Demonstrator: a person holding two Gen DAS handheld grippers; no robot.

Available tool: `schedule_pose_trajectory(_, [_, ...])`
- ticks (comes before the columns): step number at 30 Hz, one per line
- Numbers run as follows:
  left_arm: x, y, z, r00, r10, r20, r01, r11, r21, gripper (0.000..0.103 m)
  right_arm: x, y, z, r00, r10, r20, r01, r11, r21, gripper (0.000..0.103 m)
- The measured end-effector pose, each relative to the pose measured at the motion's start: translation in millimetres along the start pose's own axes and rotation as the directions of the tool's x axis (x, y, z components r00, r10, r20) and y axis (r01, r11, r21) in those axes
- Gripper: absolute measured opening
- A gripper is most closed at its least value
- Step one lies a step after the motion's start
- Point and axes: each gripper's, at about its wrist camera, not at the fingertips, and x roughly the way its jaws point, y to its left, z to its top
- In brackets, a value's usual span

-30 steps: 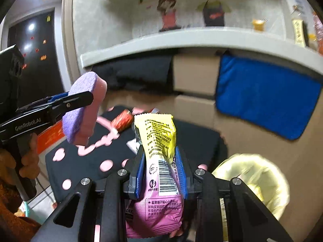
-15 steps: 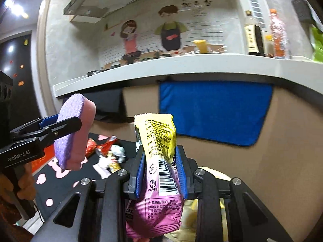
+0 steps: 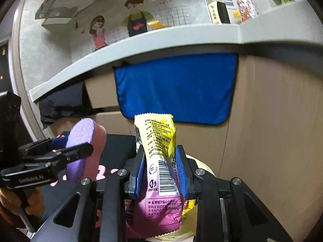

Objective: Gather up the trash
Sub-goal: 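Lift both items over the yellow bag and open the left gripper to drop the sponge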

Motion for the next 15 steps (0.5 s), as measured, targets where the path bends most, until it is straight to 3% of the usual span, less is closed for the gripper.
schedule_pose_trajectory(15, [94,8,-24,0.979,-0.077,-0.188,0.062,0.994,-0.085,0.066,37,-42,-29,0.993,-0.048,-0.110,0.056,0.996,0.075,0.027])
